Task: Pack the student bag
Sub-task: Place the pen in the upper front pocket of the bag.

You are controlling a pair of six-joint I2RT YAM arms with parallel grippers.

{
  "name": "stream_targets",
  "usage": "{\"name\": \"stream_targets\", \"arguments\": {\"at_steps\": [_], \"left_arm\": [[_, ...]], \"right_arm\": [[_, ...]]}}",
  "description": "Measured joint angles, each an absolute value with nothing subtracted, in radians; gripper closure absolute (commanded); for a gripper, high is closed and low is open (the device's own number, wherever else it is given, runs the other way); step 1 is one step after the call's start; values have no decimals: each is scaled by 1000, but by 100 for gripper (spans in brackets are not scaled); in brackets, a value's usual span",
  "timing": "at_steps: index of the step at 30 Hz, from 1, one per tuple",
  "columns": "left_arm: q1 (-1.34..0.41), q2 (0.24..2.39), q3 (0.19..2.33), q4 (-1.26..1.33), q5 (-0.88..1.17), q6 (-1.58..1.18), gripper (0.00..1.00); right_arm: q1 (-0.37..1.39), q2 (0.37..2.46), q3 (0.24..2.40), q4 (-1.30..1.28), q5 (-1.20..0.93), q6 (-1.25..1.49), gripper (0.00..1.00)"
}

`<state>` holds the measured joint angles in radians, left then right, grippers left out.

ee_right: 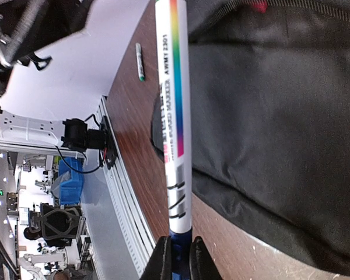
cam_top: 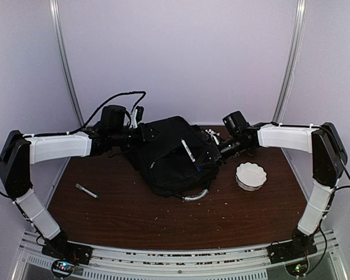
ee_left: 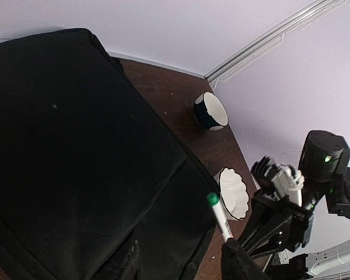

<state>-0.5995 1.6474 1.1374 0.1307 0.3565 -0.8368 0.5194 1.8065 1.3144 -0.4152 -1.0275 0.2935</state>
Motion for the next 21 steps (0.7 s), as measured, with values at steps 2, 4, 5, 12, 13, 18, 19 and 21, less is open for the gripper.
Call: {"name": "stream_targets", "arguments": {"at_steps": [2, 4, 5, 12, 13, 18, 19, 21], "left_arm": [[-599, 1647, 1145, 127, 355, -827, 52], [-599, 1647, 1149, 124, 355, -820, 52], [-599, 1647, 1150, 123, 355, -818, 52], [-599, 1647, 1150, 117, 351, -815, 52], [-599, 1647, 1150, 116, 350, -815, 52], [-599, 1644, 1150, 109, 346, -815, 52], [-599, 1643, 1150, 109, 345, -815, 52], [-599, 1641, 1150, 109, 343, -815, 52]], "right_arm": [[521, 1806, 1272, -442, -1028, 277, 95], [523, 1806, 1236, -466, -1029, 274, 94], [523, 1806, 1224, -474, -1031, 276, 94], [522, 1847, 1234, -459, -1048, 338, 94], [522, 1863, 1244, -457, -1047, 347, 95], [521, 1911, 1276, -452, -1011, 387, 94], [521, 1914, 1282, -454, -1003, 393, 94], [521, 1925, 1310, -459, -987, 403, 94]]}}
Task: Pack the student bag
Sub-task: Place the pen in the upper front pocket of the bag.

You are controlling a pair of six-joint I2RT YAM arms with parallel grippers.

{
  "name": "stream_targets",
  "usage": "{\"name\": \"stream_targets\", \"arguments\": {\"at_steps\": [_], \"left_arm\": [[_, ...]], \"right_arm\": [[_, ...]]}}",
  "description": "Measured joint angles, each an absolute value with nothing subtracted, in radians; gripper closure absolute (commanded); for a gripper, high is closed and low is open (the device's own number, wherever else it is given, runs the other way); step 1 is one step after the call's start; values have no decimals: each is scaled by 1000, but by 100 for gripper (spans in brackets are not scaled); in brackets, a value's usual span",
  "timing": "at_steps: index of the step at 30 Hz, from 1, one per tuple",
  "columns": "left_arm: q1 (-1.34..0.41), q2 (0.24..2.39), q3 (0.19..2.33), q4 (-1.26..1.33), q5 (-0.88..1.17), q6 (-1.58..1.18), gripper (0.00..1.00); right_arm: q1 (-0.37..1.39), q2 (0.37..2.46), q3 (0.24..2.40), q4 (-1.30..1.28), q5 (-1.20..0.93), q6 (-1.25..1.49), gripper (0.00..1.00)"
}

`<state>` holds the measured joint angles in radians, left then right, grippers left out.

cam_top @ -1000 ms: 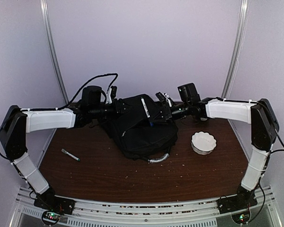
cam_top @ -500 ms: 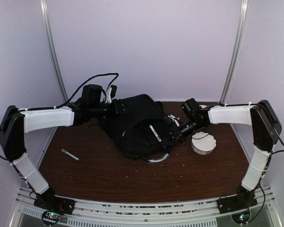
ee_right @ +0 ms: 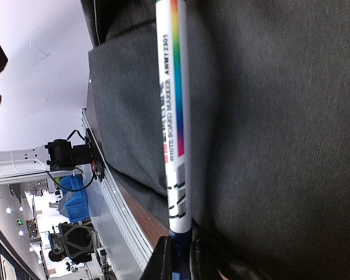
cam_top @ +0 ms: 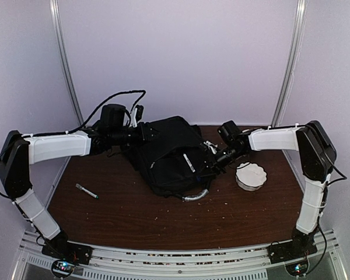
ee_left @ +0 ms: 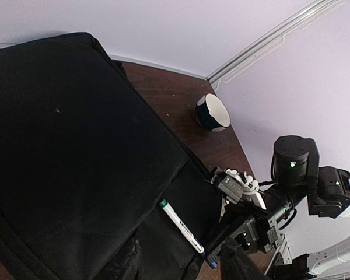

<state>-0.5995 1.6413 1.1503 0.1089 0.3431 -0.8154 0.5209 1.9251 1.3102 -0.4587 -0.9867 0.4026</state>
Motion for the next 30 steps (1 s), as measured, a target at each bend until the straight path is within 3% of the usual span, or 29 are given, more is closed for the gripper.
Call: {"name": "stream_targets", "arguments": {"at_steps": [23, 30], "left_arm": [[-599, 1610, 1135, 102, 327, -817, 52], [-599, 1610, 1135, 99, 327, -817, 52]], "right_arm": [[501, 2155, 1676, -474, -826, 479, 92], [498, 2205, 1748, -459, -804, 509, 82]]}}
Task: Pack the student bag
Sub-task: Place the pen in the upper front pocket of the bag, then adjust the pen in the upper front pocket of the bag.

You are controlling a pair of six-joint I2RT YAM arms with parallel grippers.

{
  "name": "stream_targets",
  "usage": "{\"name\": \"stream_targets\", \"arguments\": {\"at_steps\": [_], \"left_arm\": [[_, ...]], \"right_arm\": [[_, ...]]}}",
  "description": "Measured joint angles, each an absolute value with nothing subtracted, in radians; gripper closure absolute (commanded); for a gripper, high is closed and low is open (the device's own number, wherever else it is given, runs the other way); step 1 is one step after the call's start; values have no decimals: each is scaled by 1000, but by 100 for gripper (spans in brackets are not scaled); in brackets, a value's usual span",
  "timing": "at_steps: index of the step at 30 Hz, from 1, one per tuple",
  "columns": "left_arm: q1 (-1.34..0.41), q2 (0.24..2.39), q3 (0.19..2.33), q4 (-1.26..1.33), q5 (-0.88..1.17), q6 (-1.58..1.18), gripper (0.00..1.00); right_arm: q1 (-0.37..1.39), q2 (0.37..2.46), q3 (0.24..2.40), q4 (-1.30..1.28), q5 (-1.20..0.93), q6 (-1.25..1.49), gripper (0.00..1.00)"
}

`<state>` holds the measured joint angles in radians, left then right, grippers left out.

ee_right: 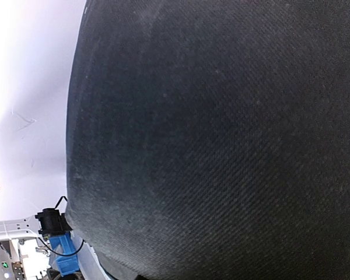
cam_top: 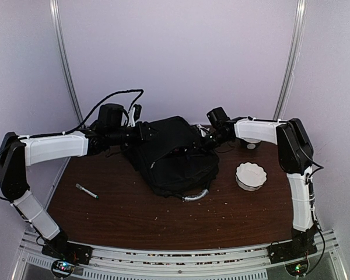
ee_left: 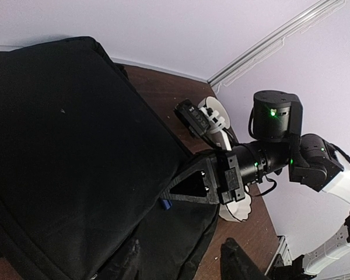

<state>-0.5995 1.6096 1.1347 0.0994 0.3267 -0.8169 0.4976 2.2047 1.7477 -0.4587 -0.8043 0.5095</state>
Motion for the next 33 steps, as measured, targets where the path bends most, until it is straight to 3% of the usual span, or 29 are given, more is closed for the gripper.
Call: {"name": "stream_targets", "arguments": {"at_steps": [4, 10, 19, 33], "left_arm": [[-599, 1610, 1129, 99, 321, -817, 52], [-599, 1610, 1118, 97, 317, -817, 52], [-599, 1610, 1117, 92, 313, -816, 52], [-599, 1591, 1086, 73, 288, -816, 52]], "right_arm": [[498, 2199, 1734, -440, -807, 517, 70], [492, 2106, 1634, -439, -784, 485, 65], [483, 1983, 1484, -439, -772, 418, 90], [560, 2048, 1525, -435, -804, 415, 92]]}}
